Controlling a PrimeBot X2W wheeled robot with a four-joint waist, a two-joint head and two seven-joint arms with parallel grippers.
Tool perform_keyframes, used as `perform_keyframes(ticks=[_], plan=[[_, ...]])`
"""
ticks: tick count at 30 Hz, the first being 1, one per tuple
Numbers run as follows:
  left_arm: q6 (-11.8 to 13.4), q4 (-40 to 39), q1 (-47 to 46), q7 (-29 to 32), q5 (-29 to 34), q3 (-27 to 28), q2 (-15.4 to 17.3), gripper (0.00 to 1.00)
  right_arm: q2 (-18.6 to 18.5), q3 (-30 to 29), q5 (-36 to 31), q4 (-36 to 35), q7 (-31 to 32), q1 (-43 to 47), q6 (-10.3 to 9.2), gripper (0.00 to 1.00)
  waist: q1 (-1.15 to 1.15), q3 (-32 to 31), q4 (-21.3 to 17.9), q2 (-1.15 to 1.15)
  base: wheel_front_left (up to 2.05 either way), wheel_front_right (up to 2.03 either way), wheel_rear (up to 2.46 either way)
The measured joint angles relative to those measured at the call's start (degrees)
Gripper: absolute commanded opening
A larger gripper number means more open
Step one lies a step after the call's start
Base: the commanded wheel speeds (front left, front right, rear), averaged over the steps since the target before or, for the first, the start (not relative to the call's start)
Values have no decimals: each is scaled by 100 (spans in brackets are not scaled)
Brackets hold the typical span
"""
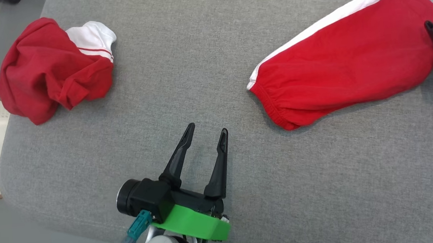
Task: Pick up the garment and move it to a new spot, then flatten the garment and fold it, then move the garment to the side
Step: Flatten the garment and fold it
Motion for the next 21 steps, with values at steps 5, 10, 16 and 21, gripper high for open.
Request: perform_keyframes(ticks=[5, 10, 16, 21], plan=[[-2, 8, -16, 0, 14, 9, 0, 100, 48, 53, -330, 633, 158, -354, 0, 100, 0, 133, 146, 0, 0, 0, 0], [-32, 16, -36, 0, 13, -19, 0, 100, 69, 114, -431, 1016, 203, -583, 4, 100, 0, 234, 227, 0, 0, 0, 0], [-35, 26, -75, -1, 13, -40, 0, 100, 142, 166, -489, 1340, 232, -802, 4, 56, 0, 301, 232, 0, 0, 0, 0], [-43, 47, -102, 0, 7, 2, 0, 100, 261, 299, -238, 1280, 328, -798, 8, 0, 0, 277, 134, 0, 0, 0, 0]])
